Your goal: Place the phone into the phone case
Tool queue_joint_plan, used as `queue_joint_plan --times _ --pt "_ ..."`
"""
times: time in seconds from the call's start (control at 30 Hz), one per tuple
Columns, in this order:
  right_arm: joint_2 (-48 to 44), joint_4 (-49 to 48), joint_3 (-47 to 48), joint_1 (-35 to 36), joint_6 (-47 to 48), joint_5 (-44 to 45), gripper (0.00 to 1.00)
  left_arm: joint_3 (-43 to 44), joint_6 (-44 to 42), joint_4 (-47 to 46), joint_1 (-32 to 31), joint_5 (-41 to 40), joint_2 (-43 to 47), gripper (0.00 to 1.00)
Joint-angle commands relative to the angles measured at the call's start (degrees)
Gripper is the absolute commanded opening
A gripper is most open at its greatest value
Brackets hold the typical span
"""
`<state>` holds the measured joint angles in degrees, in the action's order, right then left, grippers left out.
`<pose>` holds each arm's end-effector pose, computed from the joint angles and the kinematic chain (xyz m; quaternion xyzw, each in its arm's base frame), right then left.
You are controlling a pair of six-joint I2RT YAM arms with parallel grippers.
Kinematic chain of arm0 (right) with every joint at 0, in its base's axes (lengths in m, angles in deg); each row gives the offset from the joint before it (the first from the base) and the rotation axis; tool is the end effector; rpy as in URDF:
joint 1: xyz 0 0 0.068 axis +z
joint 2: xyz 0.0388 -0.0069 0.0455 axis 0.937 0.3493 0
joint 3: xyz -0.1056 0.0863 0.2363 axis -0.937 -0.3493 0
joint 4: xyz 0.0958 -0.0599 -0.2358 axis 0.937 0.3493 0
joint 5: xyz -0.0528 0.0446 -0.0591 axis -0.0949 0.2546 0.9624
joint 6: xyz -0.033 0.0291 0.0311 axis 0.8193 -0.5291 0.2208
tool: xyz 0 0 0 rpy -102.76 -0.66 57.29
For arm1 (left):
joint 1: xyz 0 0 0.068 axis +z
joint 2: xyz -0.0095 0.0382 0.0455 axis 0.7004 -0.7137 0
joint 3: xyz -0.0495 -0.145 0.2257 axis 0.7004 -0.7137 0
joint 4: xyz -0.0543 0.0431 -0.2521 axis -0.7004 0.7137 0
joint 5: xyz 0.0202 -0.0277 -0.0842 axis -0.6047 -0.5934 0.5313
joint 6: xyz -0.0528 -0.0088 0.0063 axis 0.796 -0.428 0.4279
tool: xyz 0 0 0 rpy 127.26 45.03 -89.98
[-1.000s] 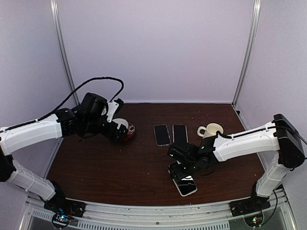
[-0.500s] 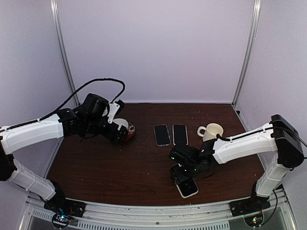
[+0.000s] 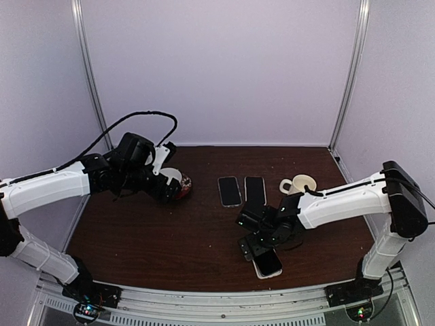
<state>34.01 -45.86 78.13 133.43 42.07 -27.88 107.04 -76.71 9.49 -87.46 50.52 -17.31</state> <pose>0.1420 0.2787 0.1632 -0.2130 0.9651 0.0637 0.1383 0.2158 -0.1935 0.2872 0.2211 0.8834 -0.1191 0.3956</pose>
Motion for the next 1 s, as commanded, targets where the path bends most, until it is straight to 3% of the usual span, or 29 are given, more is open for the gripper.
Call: queue_joint_plan --times 0.0,0.13,0.3,0.4,0.7,0.97 --pt "-2.84 6.75 4.27 -0.15 0.62 3.13 0.99 0.57 -0.88 -0.49 0.29 0.62 0.05 0.98" --pt "-7.86 11.55 3.81 -0.5 -1.28 2.49 0.96 0.61 -0.92 -0.47 0.29 0.71 0.08 0.98" --pt "-12.92 8.92 -5.25 -1.53 -7.39 -5.54 0.61 0.6 -0.95 -0.47 0.29 0.55 0.05 0.98" --pt "-14.31 4.54 -9.81 -1.52 -10.82 -10.03 0.5 0.64 -1.02 -0.38 0.29 0.36 -0.06 0.98" --pt "-15.29 -2.94 -15.62 -1.1 -16.59 -15.27 0.27 0.64 -1.06 -0.26 0.29 0.19 -0.05 0.98" --pt "-17.83 -0.61 -17.52 0.41 -21.58 -17.43 0.23 0.64 -1.19 -0.23 0.29 0.18 -0.13 0.98"
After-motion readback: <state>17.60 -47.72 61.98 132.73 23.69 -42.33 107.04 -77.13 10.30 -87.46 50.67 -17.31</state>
